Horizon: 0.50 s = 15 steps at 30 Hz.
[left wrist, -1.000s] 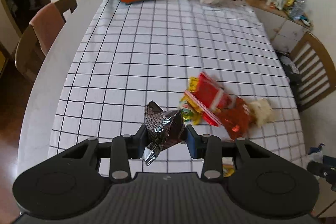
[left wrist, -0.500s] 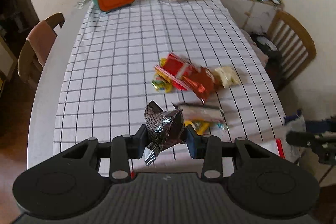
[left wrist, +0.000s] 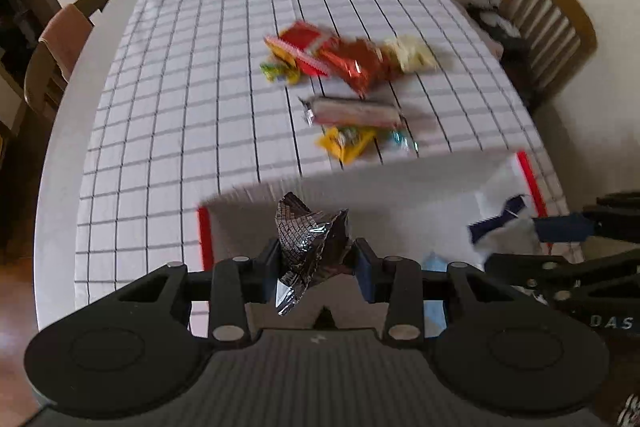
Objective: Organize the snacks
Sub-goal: 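Lift both held snacks and carry them over the white box, then open the left tool into the box while the right tool releases the white packet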
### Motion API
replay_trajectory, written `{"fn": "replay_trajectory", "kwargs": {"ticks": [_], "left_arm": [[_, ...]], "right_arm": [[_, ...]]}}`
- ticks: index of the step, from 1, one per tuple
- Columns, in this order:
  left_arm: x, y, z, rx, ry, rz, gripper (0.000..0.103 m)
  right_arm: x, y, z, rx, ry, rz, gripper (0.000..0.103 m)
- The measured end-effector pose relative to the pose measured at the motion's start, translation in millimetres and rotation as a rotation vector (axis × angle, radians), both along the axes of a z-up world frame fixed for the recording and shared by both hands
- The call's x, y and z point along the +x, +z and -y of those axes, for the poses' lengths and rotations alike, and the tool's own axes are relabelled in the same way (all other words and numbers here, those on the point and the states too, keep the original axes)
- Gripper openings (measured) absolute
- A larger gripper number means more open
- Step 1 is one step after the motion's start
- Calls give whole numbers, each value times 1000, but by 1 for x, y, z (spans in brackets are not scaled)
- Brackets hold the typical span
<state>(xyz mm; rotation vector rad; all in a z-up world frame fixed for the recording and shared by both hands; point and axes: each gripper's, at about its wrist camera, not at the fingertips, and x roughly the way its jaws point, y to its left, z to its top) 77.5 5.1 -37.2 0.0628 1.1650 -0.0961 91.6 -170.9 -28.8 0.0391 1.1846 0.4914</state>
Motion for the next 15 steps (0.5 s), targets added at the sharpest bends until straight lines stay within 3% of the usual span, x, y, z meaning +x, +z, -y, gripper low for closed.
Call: {"fn": "replay_trajectory", "kwargs": {"ticks": [7, 15], "left_arm": [[-17, -28, 7, -3, 1, -42, 38], [-29, -58, 17, 37, -34, -157, 37]], "right_arm": [[-13, -30, -19, -51, 48, -47, 45], [-26, -57, -33, -120, 83, -95, 45]]}}
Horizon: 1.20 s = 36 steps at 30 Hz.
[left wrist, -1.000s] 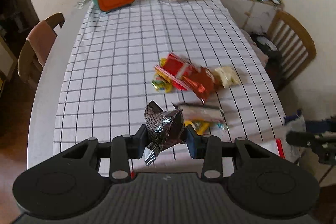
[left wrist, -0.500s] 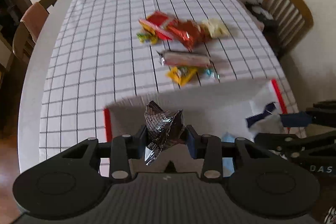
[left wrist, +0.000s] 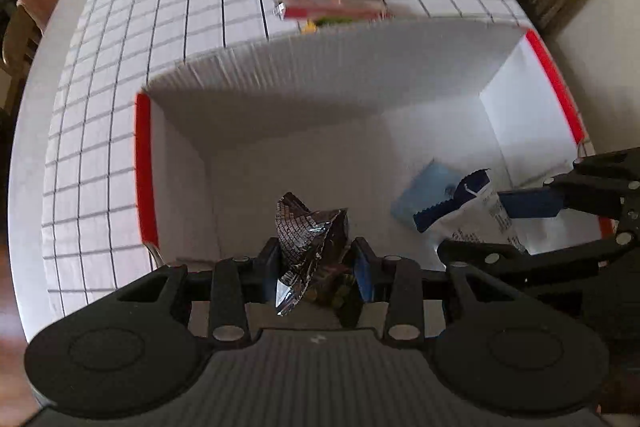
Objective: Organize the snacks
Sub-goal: 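Open the left tool into the box while the right tool releases the white packet, then withdraw both tools from the box toward the snack pile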
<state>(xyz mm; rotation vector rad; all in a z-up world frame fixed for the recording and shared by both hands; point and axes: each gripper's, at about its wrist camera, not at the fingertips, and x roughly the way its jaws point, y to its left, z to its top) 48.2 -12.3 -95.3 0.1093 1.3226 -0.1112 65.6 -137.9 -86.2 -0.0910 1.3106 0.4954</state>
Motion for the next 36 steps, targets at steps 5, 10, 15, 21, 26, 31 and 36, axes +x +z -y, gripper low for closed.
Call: {"fn": "replay_trajectory", "kwargs": {"ticks": [5, 10, 15, 21, 26, 31, 36], "left_arm": [[-2, -7, 2, 6, -9, -39, 38], [-2, -14, 4, 12, -16, -86, 38], [0, -15, 5, 24, -26, -98, 41], [4, -8, 0, 4, -6, -83, 51], [3, 8, -4, -8, 2, -38, 58], [3, 28, -4, -31, -1, 22, 63], [5, 47, -4, -30, -10, 91, 65]], "right_arm": [[-3, -9, -3, -34, 12, -11, 45], [-4, -14, -3, -42, 9, -26, 46], [-5, -15, -2, -33, 12, -47, 45], [-6, -6, 4, 1, 1, -42, 45], [-6, 9, 10, 36, -7, -21, 46], [0, 27, 21, 74, -29, 18, 49], [9, 47, 30, 112, -53, 64, 57]]}}
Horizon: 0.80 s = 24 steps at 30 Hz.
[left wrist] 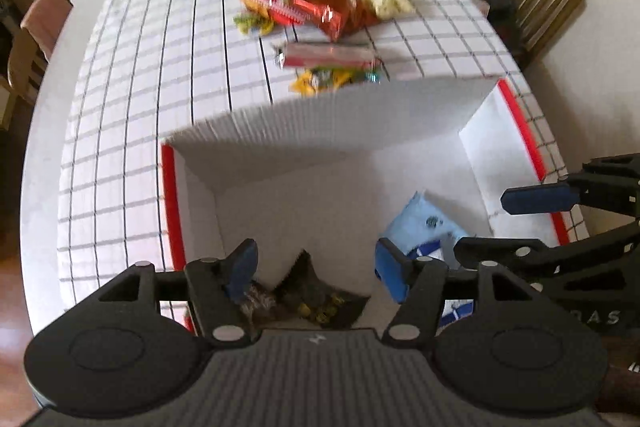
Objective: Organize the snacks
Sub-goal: 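Withdraw both tools from the box toward the snack pile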
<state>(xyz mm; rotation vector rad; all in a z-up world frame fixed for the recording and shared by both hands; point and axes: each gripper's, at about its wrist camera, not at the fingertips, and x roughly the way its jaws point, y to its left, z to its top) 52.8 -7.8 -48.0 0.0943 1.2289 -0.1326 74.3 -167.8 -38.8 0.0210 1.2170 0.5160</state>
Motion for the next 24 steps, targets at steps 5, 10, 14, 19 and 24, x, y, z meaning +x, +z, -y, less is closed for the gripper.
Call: {"fn": "replay_trajectory", "kwargs": {"ticks": [5, 10, 14, 19, 24], "left_arm": [[4, 19, -3, -5, 12, 85, 74], [13, 37, -7, -20, 8, 152, 79], [26, 52, -12, -14, 12, 202, 82], [46, 68, -19, -23, 13, 262, 82], [69, 79, -25, -14, 18, 302, 83]], "right_arm": [[7, 19, 5, 23, -19, 51, 64], [20, 34, 13, 42, -43, 91, 71], [34, 48, 21, 62, -78, 125, 82], [56, 58, 31, 61, -123, 148, 90], [81, 63, 42, 63, -171, 168, 94]]}}
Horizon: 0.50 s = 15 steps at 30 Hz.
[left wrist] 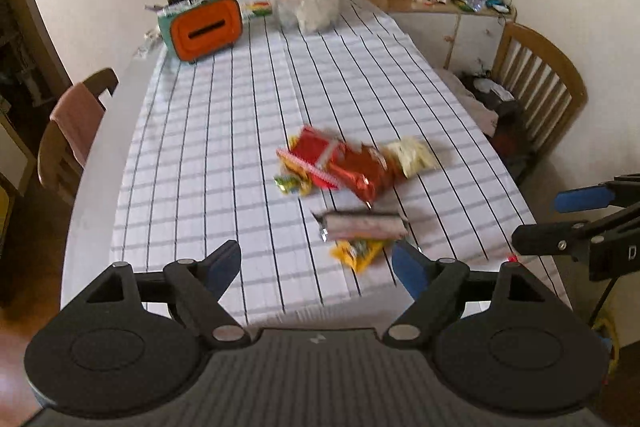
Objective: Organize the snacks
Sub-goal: 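Withdraw both tools from the box toward the snack pile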
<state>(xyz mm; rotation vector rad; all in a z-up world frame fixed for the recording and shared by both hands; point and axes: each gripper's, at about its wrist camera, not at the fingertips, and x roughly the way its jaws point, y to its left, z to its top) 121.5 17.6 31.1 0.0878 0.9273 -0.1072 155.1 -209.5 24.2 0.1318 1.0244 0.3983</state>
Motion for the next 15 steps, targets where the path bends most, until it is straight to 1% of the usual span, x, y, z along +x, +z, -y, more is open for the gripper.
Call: {"fn": "replay_trajectory", "kwargs": {"ticks": [3, 8, 15], "left_arm": [[18, 2, -5, 6, 7, 16, 83], [52, -5, -19, -7, 37, -10, 83], [90, -17, -28, 13, 30, -23, 83]], "right_arm": [[18, 1, 4, -4, -22, 3, 94], [53, -3, 7, -12, -63, -15, 94], [100, -23, 5, -16, -99, -67, 93]]}}
